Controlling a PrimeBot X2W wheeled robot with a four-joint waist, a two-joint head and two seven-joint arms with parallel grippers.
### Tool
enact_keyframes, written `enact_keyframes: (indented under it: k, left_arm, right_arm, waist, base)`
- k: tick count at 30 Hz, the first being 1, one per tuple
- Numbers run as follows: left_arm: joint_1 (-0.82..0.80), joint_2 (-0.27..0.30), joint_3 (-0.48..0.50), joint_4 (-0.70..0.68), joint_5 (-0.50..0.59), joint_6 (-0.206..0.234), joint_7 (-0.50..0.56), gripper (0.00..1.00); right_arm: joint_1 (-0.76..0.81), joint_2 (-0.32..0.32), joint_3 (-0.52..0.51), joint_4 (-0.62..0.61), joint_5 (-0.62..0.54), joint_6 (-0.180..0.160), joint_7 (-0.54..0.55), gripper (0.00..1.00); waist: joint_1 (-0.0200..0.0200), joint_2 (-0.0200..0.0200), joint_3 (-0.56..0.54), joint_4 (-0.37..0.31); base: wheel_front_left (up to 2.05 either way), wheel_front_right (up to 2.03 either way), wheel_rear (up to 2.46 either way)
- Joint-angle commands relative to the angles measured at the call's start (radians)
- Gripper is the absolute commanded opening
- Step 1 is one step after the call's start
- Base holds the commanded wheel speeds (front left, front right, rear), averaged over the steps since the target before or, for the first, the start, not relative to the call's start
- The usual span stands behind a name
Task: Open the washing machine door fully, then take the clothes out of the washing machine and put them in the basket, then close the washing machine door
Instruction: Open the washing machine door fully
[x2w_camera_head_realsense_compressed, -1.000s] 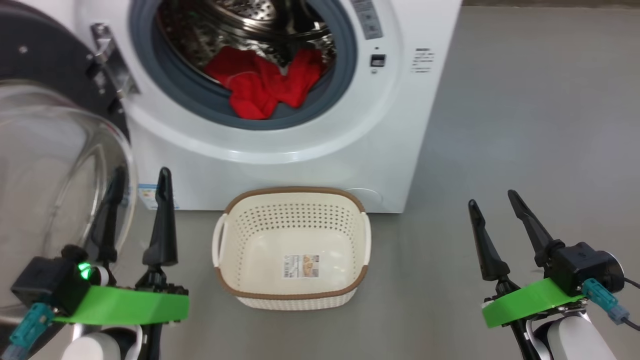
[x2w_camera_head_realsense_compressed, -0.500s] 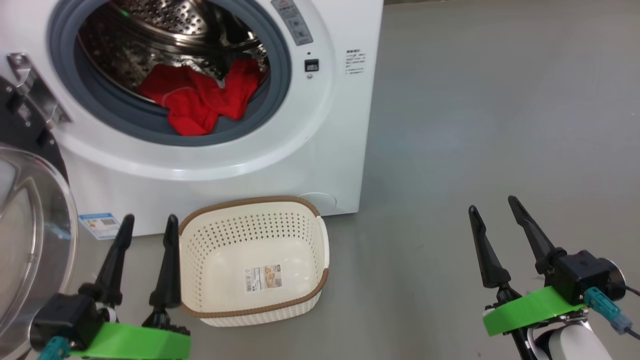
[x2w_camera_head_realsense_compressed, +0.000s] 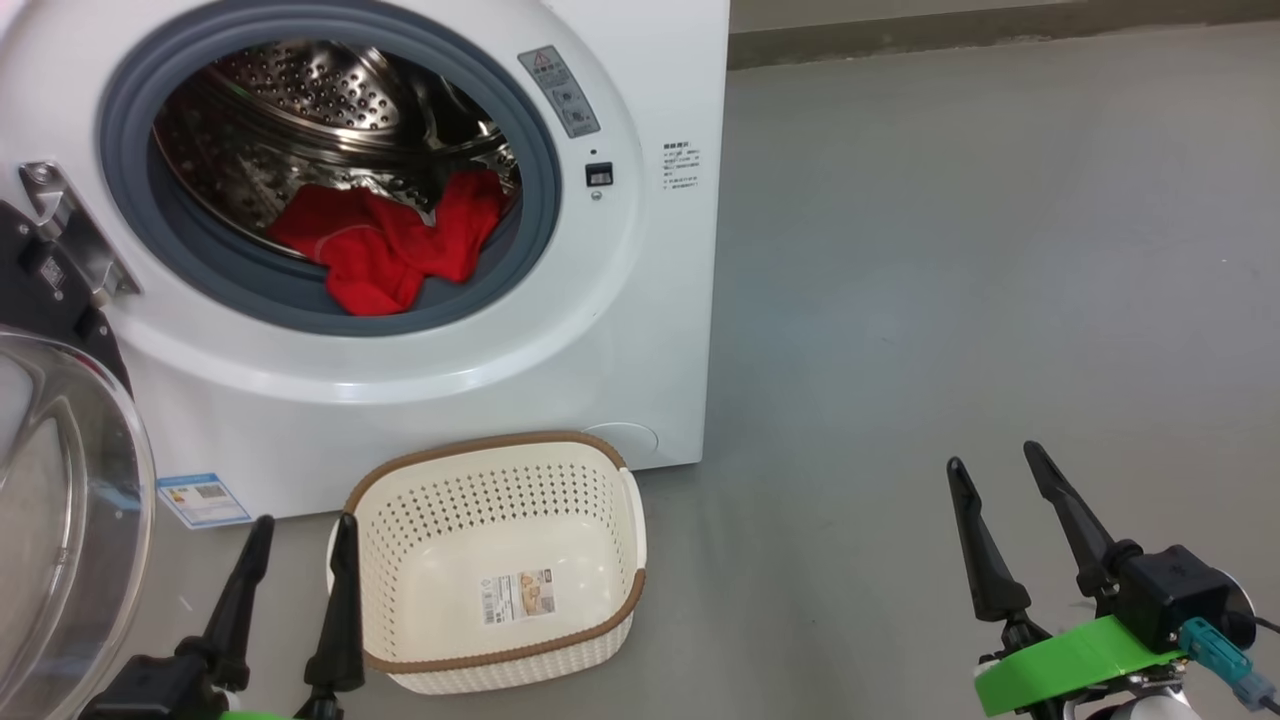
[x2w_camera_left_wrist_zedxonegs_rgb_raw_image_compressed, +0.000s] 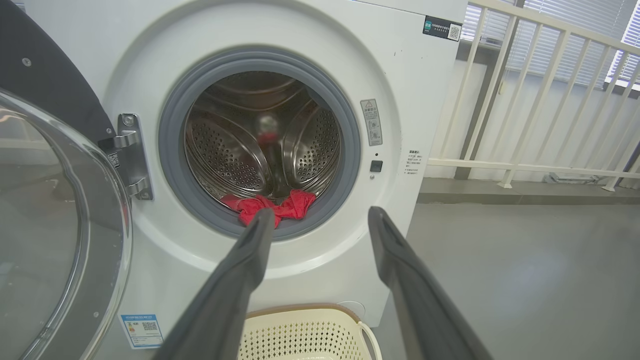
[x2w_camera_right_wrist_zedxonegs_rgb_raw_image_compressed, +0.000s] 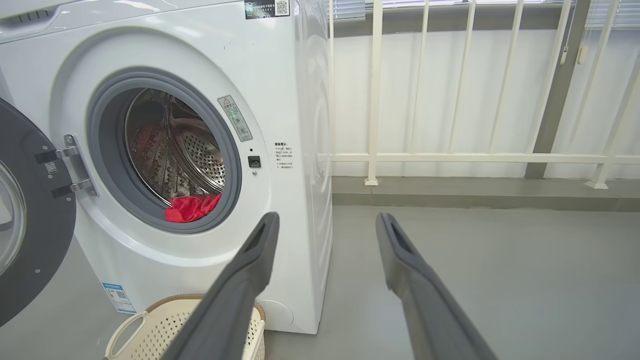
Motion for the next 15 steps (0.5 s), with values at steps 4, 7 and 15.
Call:
enact_keyframes:
  k: [4, 7, 15]
  left_arm:
    - [-0.008, 0.016, 0.03, -0.011, 0.01, 0.018, -0.009, 1.0]
    - [-0.004, 0.017, 0.033, -0.007, 0.008, 0.025, -0.011, 1.0]
    - [0.004, 0.021, 0.03, -0.005, 0.005, 0.034, -0.012, 1.0]
  right_arm:
    - [0.007, -0.001, 0.013, -0.034, 0.003, 0.006, -0.006, 1.0]
    - [0.015, -0.001, 0.013, -0.035, 0.003, 0.006, -0.006, 1.0]
    - [0.017, -0.001, 0.009, -0.035, 0.006, 0.006, -0.006, 1.0]
  waist:
    - [0.0, 0.0, -0.008, 0.002]
    - [0.0, 0.0, -0.012, -0.002]
    - [0.0, 0.0, -0.02, -0.011]
  base:
    - [0.0, 0.0, 0.0]
    - [0.0, 0.0, 0.0]
    - [0.0, 0.0, 0.0]
